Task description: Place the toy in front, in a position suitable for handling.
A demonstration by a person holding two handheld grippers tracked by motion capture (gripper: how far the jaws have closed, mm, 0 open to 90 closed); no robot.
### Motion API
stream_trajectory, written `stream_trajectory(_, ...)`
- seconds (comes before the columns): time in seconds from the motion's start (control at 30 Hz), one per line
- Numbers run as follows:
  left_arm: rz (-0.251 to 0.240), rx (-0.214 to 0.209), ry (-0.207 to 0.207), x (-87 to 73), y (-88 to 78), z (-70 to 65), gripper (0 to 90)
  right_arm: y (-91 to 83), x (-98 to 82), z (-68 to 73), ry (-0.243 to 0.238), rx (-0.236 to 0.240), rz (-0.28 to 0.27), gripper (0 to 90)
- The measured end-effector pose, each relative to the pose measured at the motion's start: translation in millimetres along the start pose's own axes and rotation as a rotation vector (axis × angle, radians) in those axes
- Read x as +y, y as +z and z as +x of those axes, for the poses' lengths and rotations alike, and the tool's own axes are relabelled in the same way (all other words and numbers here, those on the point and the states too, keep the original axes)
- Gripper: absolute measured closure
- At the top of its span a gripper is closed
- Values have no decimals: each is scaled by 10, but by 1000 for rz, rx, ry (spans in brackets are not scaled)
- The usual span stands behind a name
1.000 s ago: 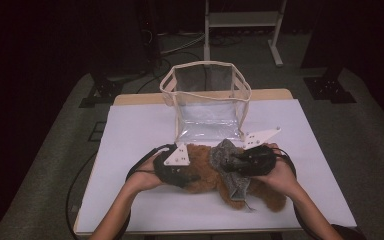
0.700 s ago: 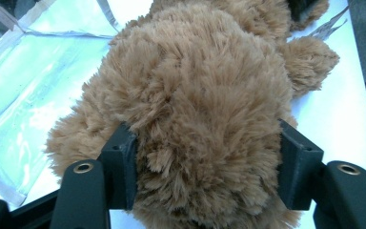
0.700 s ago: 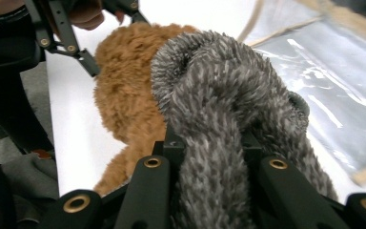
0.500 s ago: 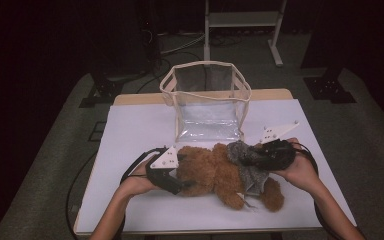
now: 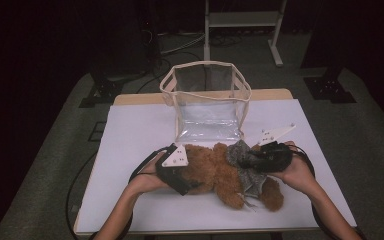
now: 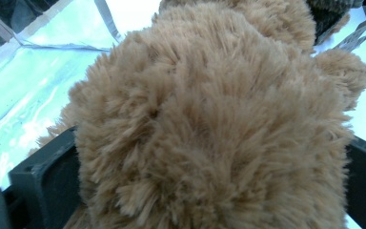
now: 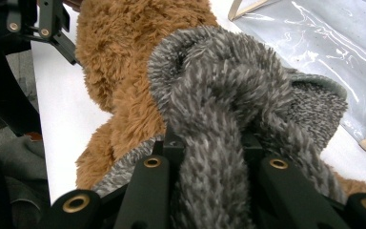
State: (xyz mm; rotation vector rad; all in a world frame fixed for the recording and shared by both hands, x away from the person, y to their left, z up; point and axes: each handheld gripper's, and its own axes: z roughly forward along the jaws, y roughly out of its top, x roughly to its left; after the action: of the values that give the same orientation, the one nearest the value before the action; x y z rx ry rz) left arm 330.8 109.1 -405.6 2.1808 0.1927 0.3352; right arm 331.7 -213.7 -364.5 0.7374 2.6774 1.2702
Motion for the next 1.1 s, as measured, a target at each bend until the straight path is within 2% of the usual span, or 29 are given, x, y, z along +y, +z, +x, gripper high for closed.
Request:
stream_trajectory(0.1,3,9,12,-4,-54,1,238,-1,-8,2,2,-2,-10,724)
stream_trajectory(0.2,14,14,10,35,-85,11,304,-7,-10,15,1,-6,-21,724)
stream_trajectory(0.33,41,24,19,105,-140,67,343,-18,36,15,1,-6,-29,724)
stream_trajectory(0.53,61,28,26,174,-240,105,360,23,126,16,-17,-5,-30,723)
stream_trajectory(0.67,84,9,28,69,-252,46,330,85,112,28,-17,25,-20,723)
stream_trajectory(0.73,59,11,14,-1,-251,3,328,103,107,65,-21,48,-10,720)
stream_trajectory(0.8,53,15,3,-27,-250,-21,327,104,158,92,-38,34,3,715)
stream_trajectory(0.87,59,30,16,-36,-258,-58,327,119,260,107,-60,19,16,715)
stream_trajectory(0.97,54,27,15,-52,-272,-68,322,138,379,75,-69,15,11,715)
stream_trajectory(1.03,42,20,6,-66,-278,-50,311,168,442,-4,-58,7,13,715)
stream_trajectory(1.1,34,12,-9,-69,-285,-26,286,211,462,-72,-36,19,19,715)
